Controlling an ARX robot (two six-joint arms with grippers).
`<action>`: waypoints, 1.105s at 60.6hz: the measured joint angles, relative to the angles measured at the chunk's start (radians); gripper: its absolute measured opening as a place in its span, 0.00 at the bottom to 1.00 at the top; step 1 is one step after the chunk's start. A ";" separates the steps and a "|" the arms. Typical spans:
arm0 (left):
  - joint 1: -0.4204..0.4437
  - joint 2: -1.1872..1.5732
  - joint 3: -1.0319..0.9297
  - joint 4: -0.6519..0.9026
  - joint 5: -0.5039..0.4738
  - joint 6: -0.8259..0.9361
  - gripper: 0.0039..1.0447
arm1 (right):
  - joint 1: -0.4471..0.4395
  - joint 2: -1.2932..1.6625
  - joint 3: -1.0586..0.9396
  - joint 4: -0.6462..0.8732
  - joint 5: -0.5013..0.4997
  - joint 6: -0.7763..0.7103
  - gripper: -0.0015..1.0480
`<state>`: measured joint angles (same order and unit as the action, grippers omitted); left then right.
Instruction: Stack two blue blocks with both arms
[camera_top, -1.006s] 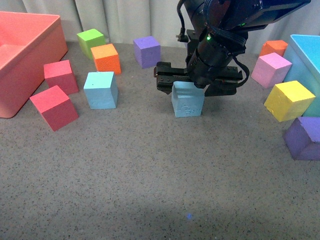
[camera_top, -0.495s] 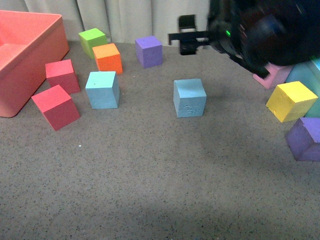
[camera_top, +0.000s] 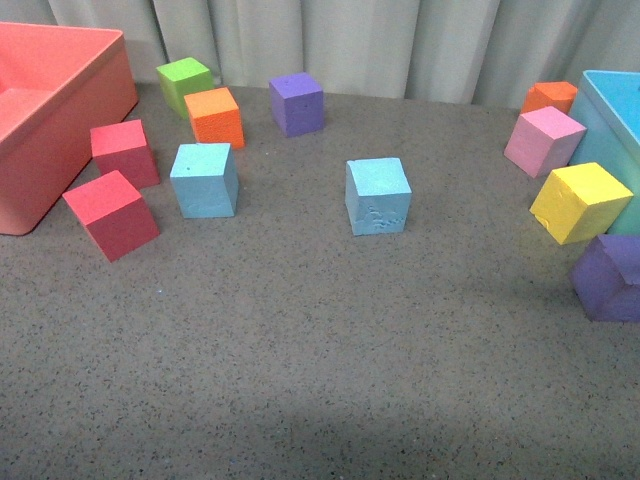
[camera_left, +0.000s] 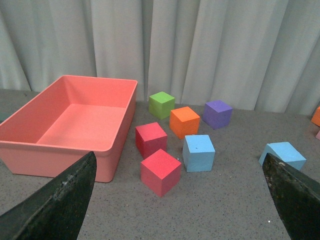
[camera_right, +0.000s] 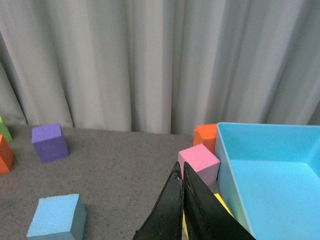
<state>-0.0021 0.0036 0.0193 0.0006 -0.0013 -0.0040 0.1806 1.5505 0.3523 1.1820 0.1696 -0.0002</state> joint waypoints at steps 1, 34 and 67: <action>0.000 0.000 0.000 0.000 0.000 0.000 0.94 | -0.003 -0.011 -0.006 0.000 -0.003 0.000 0.01; 0.000 0.000 0.000 0.000 0.001 0.000 0.94 | -0.161 -0.496 -0.280 -0.220 -0.160 0.000 0.01; 0.000 0.000 0.000 0.000 0.001 0.000 0.94 | -0.178 -0.917 -0.345 -0.565 -0.168 0.000 0.01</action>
<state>-0.0021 0.0036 0.0193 0.0006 -0.0006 -0.0040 0.0025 0.6334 0.0074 0.6174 0.0017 -0.0002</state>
